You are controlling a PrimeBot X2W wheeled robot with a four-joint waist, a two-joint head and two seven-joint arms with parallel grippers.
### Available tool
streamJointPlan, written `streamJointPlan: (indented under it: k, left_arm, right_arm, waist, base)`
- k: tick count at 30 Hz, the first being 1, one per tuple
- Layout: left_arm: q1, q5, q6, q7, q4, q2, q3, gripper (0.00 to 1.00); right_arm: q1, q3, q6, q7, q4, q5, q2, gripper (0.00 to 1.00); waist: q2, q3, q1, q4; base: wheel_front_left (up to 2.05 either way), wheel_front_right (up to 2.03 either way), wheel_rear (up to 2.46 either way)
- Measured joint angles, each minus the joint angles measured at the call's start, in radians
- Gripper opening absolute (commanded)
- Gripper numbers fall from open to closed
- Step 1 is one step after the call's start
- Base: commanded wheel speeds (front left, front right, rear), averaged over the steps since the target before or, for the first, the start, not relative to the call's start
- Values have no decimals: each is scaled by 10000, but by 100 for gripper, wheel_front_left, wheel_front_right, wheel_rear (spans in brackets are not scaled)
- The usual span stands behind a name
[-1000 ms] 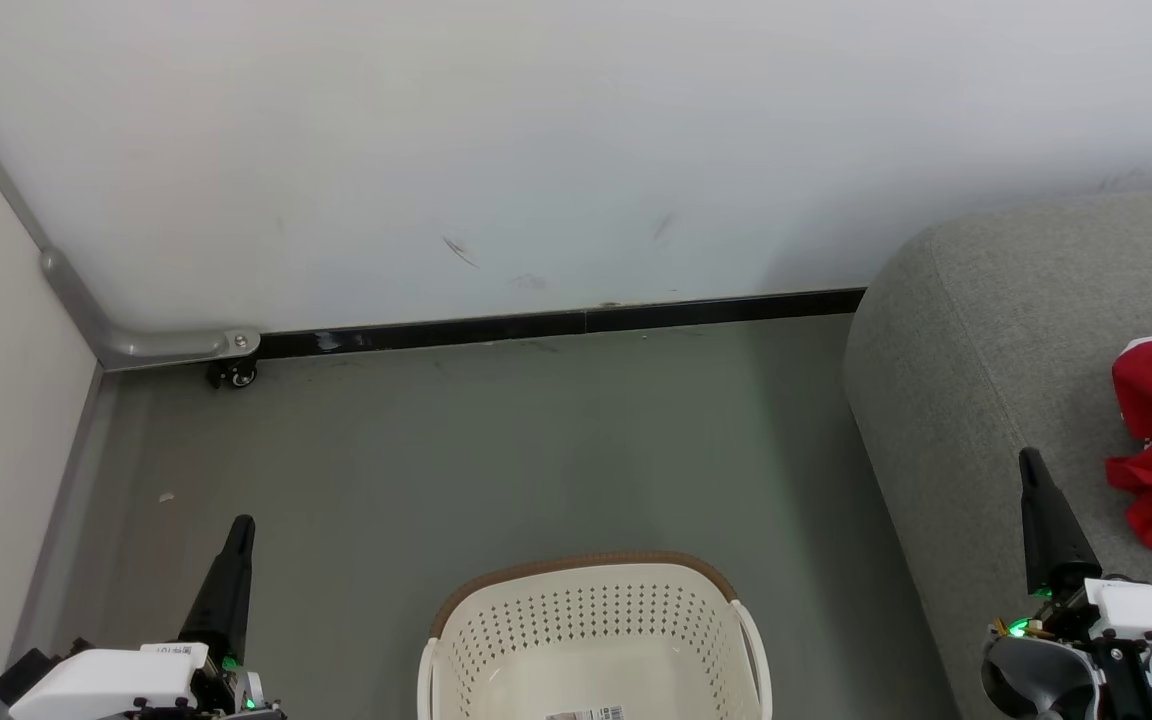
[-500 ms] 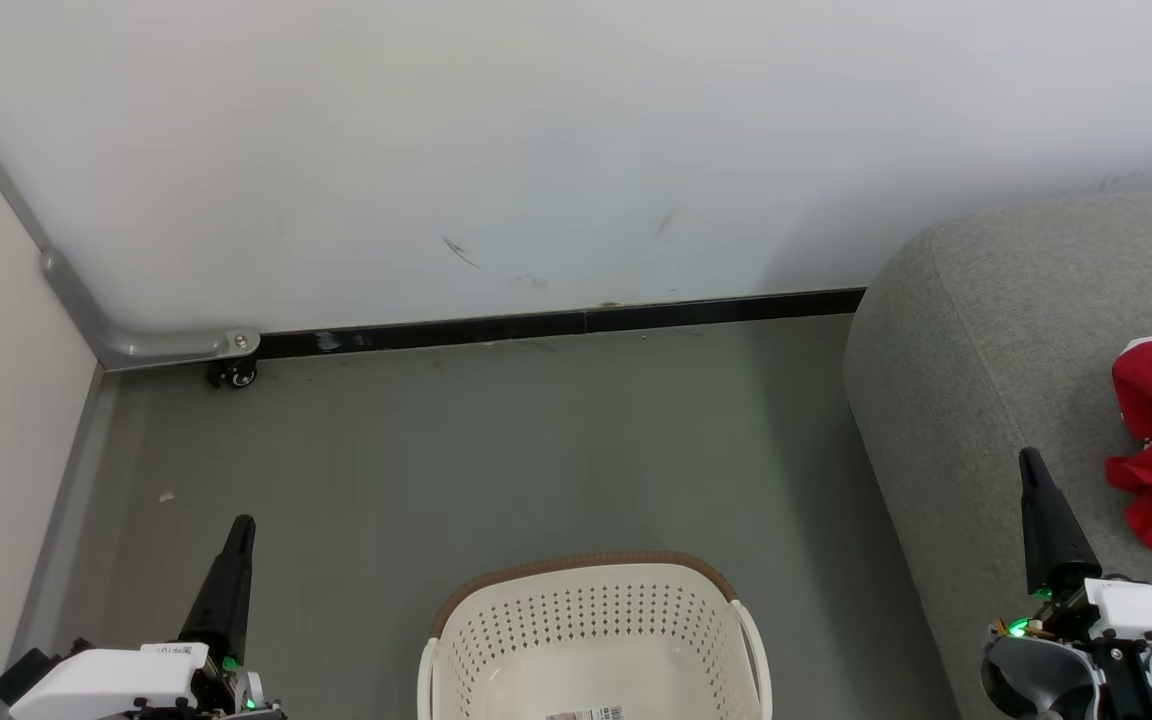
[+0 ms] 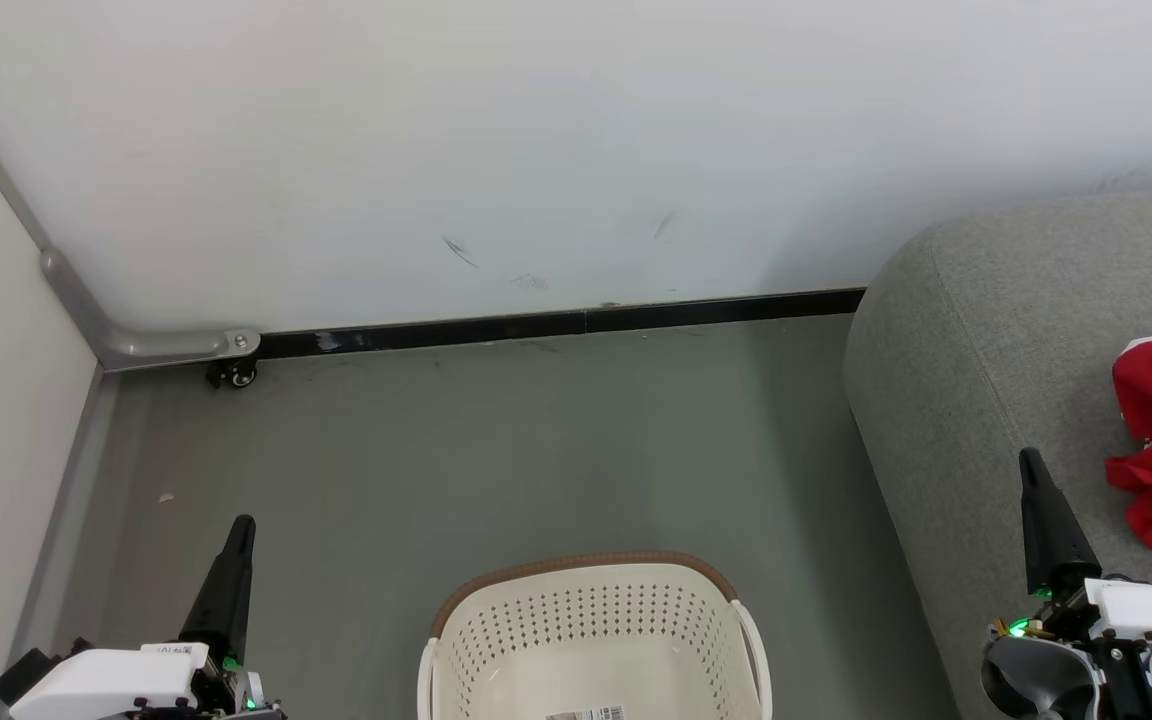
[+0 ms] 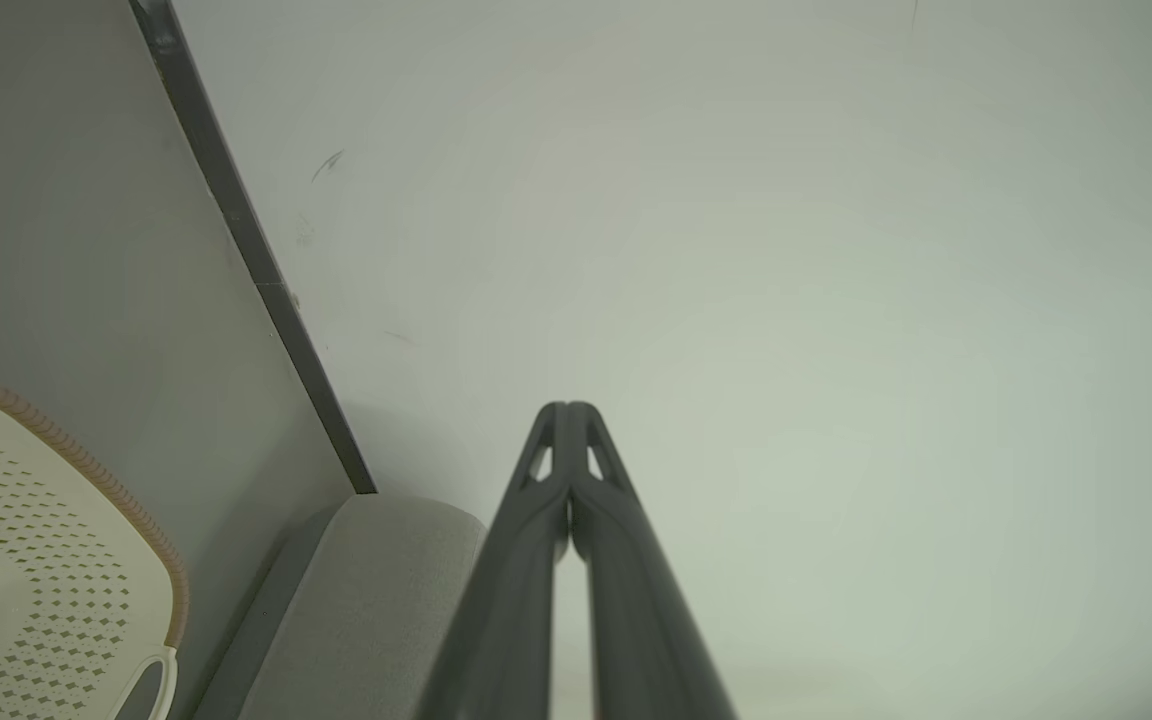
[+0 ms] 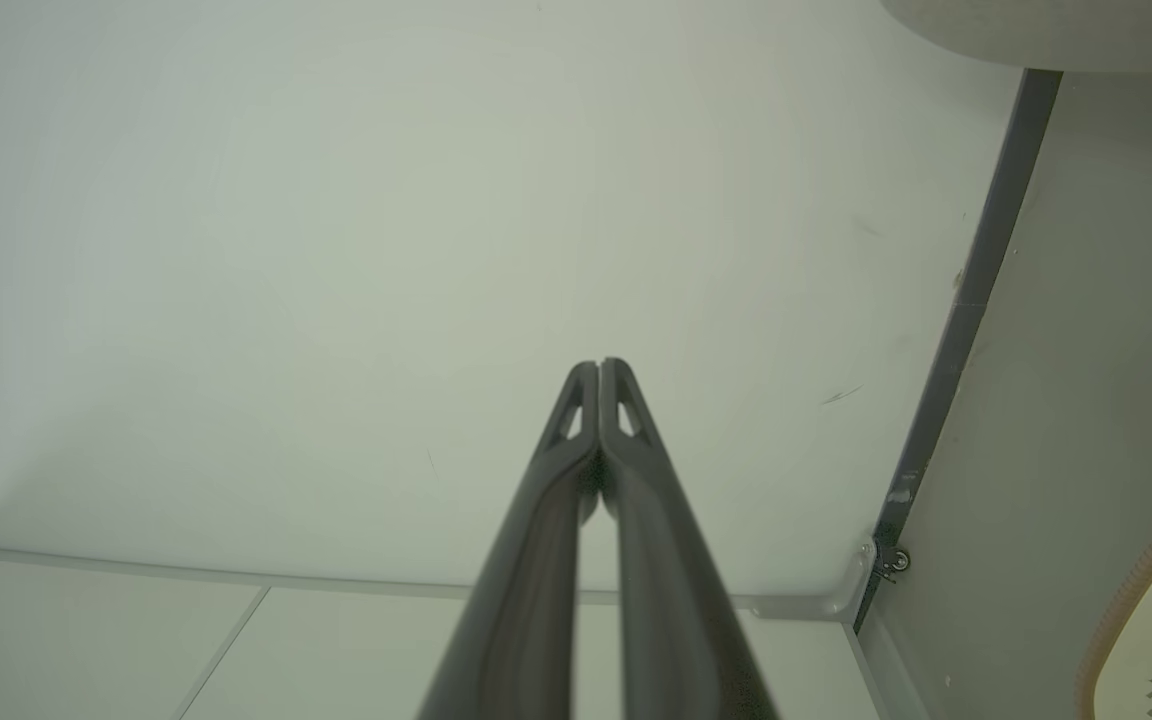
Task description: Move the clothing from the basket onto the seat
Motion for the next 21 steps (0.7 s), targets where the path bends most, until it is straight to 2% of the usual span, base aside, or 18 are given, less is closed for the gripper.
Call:
streamJointPlan:
  k: [21]
  left_arm:
    - [0,0,-25,-2,-4,-2,-2,0]
  right_arm:
    - [0,0,0,0,0,0,0,0]
  waist:
    - [0,1,0,0]
  base:
    - [0,0,0]
